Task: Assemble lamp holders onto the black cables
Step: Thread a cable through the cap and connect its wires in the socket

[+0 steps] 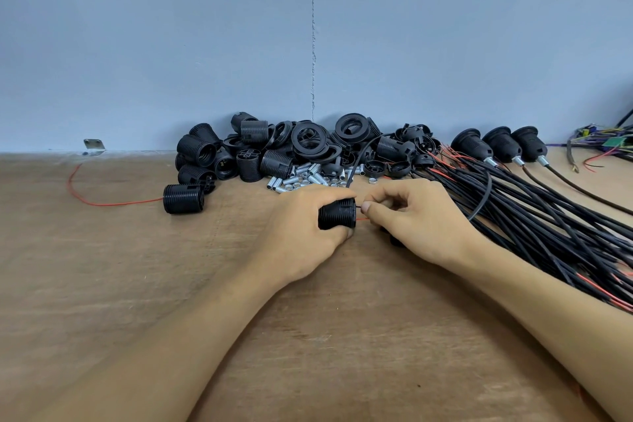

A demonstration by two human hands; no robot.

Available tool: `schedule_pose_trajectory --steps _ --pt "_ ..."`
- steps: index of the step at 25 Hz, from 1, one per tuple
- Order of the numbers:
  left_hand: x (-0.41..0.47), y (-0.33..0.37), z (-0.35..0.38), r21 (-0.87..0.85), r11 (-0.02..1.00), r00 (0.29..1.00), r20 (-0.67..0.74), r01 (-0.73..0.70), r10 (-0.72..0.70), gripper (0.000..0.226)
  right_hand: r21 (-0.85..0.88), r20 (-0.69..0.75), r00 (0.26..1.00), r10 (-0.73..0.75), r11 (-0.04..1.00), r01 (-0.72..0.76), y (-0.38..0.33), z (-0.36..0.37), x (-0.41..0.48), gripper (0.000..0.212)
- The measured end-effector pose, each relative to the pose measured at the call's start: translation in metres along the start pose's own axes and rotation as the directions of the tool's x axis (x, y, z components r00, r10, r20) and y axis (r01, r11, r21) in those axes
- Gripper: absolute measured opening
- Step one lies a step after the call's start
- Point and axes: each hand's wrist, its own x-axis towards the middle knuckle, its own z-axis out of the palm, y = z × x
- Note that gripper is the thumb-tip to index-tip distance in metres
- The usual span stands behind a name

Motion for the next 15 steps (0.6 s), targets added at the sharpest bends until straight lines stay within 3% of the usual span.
schedule_pose_trajectory --steps 6,15 --pt "-0.0007 0.0024 -0.0023 -0.023 0.999 1.0 0.011 -0.027 0.027 0.035 -0.055 0.014 1.0 -0.012 0.998 0.013 0.001 0.0025 0.0002 0.022" --pt "-0.0006 0.0026 -0.0015 -0.035 0.998 0.998 0.039 -0.05 0.051 0.038 -0.002 0.017 0.999 -0.039 0.999 0.039 0.005 0.0049 0.0008 0.019"
